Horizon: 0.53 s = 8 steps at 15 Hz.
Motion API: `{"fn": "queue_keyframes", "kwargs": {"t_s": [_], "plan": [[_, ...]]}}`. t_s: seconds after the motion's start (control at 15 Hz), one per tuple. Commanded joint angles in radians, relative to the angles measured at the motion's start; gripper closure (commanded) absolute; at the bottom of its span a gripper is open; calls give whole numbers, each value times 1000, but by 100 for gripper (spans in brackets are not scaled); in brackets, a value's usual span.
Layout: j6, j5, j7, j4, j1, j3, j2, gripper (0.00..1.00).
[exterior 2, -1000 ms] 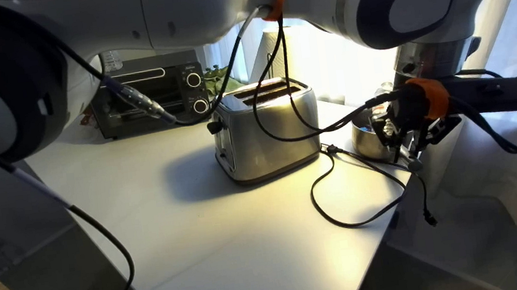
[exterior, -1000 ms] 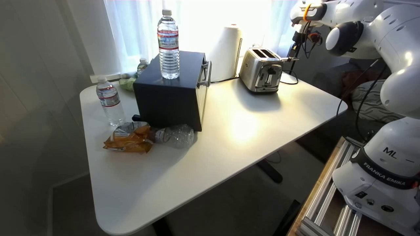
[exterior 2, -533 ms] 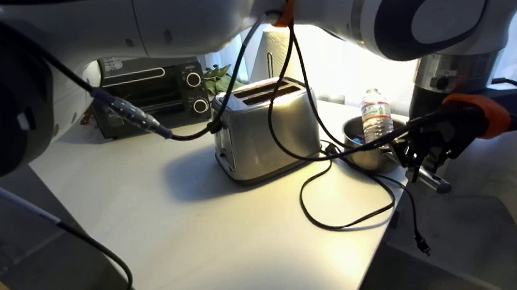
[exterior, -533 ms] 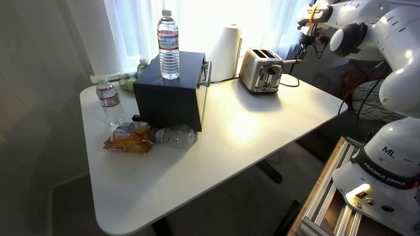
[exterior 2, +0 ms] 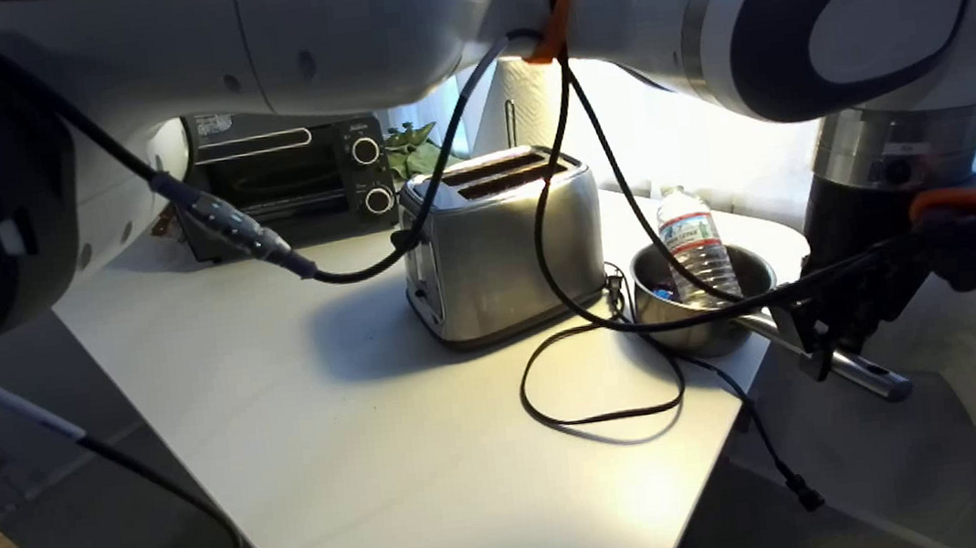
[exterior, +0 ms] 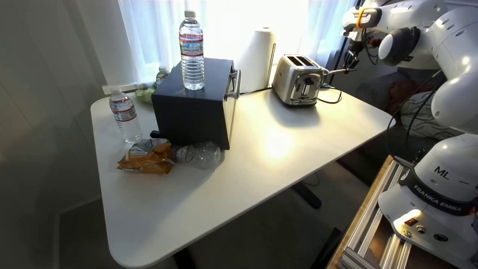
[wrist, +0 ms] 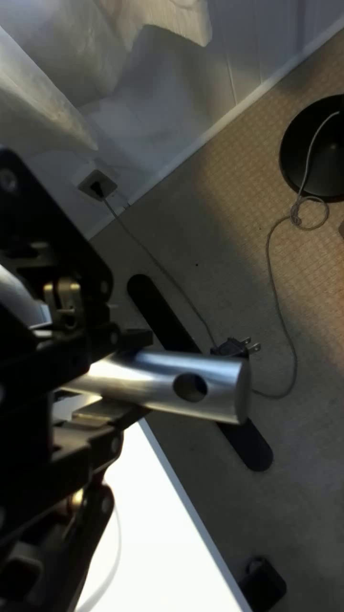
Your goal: Move the pot to the right
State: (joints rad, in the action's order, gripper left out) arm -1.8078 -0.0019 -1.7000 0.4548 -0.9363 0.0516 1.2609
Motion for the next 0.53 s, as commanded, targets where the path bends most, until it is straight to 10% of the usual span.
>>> {"fn": "queue_keyframes", "kwargs": {"t_s": [0.0,0.47], "plan": [[61,-53,-137,7,-9,30,-7,93],[63,-93,-292,10,0,62,-5,93]]}}
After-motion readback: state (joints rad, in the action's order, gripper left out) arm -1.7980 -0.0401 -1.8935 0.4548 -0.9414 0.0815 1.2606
